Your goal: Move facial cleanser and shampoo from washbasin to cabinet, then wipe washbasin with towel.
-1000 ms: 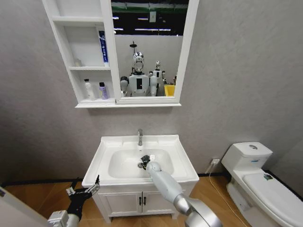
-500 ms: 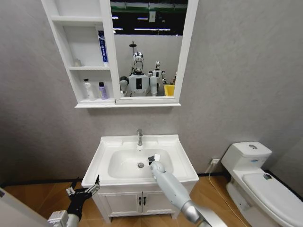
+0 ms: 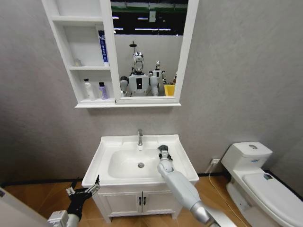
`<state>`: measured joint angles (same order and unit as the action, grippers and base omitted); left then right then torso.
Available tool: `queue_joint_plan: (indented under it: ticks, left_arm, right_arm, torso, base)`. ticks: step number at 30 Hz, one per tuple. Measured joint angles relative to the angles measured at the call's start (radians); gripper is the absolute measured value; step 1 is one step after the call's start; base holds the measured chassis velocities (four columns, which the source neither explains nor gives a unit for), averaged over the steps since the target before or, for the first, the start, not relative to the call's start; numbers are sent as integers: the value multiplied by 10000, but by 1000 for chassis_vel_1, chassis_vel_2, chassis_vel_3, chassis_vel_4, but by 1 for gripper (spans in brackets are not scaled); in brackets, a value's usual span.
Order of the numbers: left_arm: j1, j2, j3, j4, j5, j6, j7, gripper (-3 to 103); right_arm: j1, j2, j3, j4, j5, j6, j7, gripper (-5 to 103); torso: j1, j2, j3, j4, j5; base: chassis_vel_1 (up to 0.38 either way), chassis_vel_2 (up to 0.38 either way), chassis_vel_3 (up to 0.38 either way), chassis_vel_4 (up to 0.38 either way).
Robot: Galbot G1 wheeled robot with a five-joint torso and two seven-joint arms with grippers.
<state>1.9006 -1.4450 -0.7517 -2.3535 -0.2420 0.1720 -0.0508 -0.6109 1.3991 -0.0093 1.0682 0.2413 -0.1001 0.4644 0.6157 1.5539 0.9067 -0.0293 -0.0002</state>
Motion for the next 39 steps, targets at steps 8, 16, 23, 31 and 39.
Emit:
queue_joint_plan:
  ticks: [8,16,23,31,39]
  left_arm:
    - [0,0,0,0,0,-1,0,100]
    - [0,0,0,0,0,0,0,100]
    - [0,0,0,0,0,-1,0,100]
    - [0,0,0,0,0,0,0,100]
    - [-1,0,0,-1,0,-1,1,100]
  right_arm:
    - [227,-319,620,9,-206,-223,-292,2]
    - [678,-866,1062,-923,59,-707,-2159,23]
    - [934,-1209,1053,-855,903,-1586,-2658,50]
    - [858,-1306,994,-639,1227,-2045,-2090,79]
    - [290,-2465,848,1983,2167,-2360,-1481,100]
  torso:
    - [-1,0,0,3,2]
    - [0,0,0,-1,3]
    - [0,0,0,3,3]
    - [0,0,0,2,2]
    - [0,0,-1,8,2]
  base:
    - [0,0,0,0]
    - [0,0,0,0]
    - [0,0,0,0]
    - [0,0,0,0]
    - [0,0,0,0]
